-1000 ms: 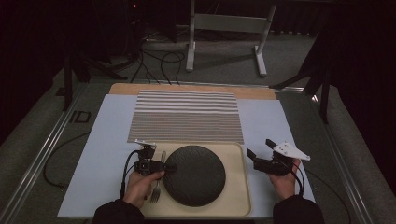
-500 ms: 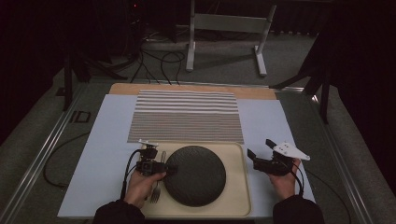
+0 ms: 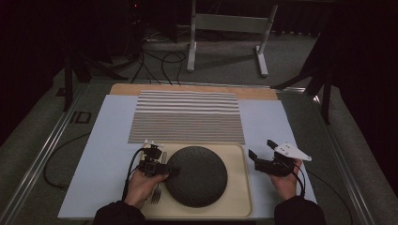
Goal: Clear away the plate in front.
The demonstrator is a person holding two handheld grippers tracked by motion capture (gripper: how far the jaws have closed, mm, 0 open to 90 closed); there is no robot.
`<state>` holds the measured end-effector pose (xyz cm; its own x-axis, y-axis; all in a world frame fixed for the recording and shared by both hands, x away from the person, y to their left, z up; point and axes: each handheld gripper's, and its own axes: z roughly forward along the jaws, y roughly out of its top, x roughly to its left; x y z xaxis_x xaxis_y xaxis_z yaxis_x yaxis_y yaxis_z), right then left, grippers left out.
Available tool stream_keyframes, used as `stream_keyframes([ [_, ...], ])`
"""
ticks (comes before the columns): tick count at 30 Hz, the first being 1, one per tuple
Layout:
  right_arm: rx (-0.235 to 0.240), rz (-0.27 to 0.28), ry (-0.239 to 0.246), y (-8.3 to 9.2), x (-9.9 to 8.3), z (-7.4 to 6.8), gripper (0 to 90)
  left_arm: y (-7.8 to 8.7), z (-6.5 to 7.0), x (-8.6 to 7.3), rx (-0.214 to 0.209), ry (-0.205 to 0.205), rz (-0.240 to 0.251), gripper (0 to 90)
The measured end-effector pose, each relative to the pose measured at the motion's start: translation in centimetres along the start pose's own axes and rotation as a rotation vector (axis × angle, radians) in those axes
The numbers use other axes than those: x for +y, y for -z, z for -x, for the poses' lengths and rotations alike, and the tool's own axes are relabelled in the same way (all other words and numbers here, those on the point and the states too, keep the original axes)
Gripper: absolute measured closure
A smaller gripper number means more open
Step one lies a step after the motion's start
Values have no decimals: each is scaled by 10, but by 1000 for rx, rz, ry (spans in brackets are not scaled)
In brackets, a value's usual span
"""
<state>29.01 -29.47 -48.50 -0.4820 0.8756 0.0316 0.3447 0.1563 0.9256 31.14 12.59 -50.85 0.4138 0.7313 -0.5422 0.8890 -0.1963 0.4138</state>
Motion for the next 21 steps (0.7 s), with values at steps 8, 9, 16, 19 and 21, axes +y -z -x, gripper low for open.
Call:
stream_keyframes([
  [8,-2,0,0,0,0,0,116,-1,6,2,17,-43,-15,447],
  [9,-1,0,-1,0,0,0,116,-1,7,3,25,-52,-18,430],
  [16,0,0,1,0,0,0,116,1,11,5,77,-89,-27,332],
  [19,-1,0,1,0,0,0,116,6,13,6,93,-104,0,324],
  [21,-1,-1,1,0,0,0,116,10,14,8,101,-120,17,311],
])
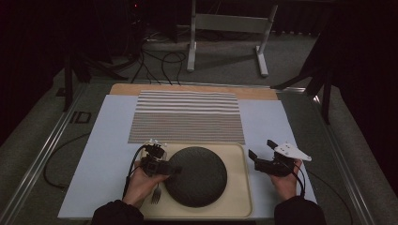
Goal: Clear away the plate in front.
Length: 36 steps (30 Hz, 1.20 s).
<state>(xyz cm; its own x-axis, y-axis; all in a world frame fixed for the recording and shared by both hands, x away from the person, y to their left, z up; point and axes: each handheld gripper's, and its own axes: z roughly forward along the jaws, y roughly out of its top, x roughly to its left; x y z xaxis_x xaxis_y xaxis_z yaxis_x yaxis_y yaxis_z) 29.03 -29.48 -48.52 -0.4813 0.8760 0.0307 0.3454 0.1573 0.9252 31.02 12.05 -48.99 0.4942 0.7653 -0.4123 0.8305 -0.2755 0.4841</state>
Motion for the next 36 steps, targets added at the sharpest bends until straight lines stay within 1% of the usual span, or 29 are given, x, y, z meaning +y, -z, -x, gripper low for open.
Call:
stream_keyframes([
  [1,1,0,-1,0,0,0,116,3,0,1,-7,0,12,310],
  [2,1,0,-1,0,0,0,116,3,0,1,-7,0,12,312],
  [3,1,0,0,0,0,0,116,8,0,3,-19,-7,37,312],
  [5,1,1,0,0,0,0,116,13,1,5,-29,-16,60,307],
  [6,1,1,0,0,0,0,116,13,1,5,-29,-16,60,300],
  [7,1,3,-1,0,0,0,116,16,3,7,-25,-29,80,292],
  [9,3,2,-2,0,0,0,115,20,4,9,-22,-39,103,276],
  [11,2,2,-3,0,0,0,115,22,5,10,-25,-47,124,258],
  [16,3,4,0,0,0,0,115,33,4,12,-8,-76,173,225],
  [18,4,3,-1,0,0,0,115,37,3,13,5,-89,192,208],
  [19,5,3,-2,0,0,0,115,40,3,14,20,-101,203,200],
  [21,5,3,1,0,0,0,115,44,2,15,26,-112,221,189],
  [23,6,3,1,0,0,-1,115,48,0,16,53,-124,242,188],
  [26,8,3,-2,0,0,-1,114,54,-4,17,83,-138,271,163],
  [29,15,0,1,0,0,-1,113,60,-9,16,101,-147,311,154],
  [30,17,-1,2,0,0,-1,113,60,-9,16,101,-147,311,154],
  [32,19,-1,2,0,0,-1,113,66,-13,14,118,-162,351,149],
  [36,21,1,1,0,0,-1,112,72,-18,12,137,-170,384,135],
])
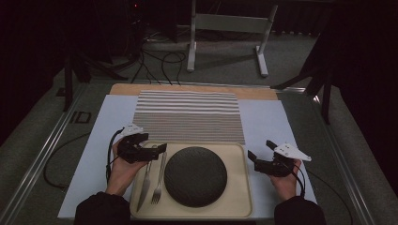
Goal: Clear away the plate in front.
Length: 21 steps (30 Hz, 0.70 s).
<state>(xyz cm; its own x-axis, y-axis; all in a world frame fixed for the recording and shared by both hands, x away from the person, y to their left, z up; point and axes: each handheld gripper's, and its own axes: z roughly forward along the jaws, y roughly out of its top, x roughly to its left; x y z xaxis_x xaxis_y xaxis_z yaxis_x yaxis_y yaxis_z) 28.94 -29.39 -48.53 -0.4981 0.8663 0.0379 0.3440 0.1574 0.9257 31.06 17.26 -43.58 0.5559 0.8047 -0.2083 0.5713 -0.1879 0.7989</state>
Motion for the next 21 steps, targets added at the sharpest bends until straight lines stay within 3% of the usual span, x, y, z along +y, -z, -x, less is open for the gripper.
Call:
stream_keyframes([
  [7,7,2,2,1,0,-1,110,12,-14,-6,0,-27,50,41],
  [11,16,6,3,2,-1,-2,108,20,-20,-12,36,-59,98,1],
  [15,20,9,7,3,-2,-2,108,30,-29,-19,49,-55,128,1],
  [21,30,13,8,5,-3,-4,108,41,-43,-36,118,-53,165,1],
])
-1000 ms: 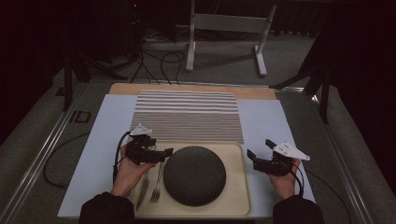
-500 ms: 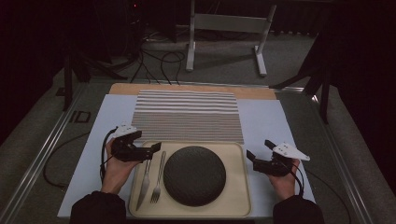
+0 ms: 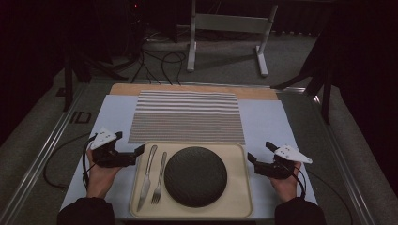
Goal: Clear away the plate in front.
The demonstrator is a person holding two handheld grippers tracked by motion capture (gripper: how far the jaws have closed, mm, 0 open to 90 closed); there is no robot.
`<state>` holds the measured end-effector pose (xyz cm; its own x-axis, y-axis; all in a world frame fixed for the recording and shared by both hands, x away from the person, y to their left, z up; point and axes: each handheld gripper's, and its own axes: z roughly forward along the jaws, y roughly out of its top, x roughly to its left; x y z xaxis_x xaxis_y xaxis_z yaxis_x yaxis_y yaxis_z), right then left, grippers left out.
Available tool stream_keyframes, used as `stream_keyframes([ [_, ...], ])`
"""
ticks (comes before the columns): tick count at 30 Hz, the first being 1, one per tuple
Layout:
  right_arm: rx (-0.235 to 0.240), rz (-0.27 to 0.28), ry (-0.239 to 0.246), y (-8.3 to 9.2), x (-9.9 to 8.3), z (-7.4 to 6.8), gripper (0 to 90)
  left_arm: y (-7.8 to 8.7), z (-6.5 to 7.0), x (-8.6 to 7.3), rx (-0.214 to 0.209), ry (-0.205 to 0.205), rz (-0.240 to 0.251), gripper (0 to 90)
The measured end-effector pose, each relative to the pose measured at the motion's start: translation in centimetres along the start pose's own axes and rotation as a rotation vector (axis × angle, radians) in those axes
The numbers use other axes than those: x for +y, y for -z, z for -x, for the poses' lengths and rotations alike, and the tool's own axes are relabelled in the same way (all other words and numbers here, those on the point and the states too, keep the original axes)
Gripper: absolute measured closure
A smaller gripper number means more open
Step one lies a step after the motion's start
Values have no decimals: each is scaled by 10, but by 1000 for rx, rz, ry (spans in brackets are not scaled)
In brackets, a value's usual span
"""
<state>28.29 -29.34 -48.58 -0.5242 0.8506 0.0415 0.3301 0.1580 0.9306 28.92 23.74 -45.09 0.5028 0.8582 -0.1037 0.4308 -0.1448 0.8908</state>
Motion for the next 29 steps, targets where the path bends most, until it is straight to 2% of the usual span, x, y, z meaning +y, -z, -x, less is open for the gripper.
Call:
stream_keyframes([
  [1,2,-1,1,0,-1,0,107,2,-4,-4,15,3,5,1],
  [3,9,0,1,1,-3,-1,107,5,-9,-10,16,11,15,1],
  [8,25,14,0,5,-5,-3,97,12,-17,-24,45,4,22,0],
  [14,30,20,6,9,-8,-4,95,16,-17,-31,74,-18,42,0],
  [17,25,22,9,13,-10,-4,95,19,-15,-35,112,-26,50,0],
  [23,15,8,21,16,-13,-3,95,24,-15,-39,115,-3,90,1],
  [29,10,1,30,15,-13,-5,95,22,-16,-41,121,-1,81,0],
])
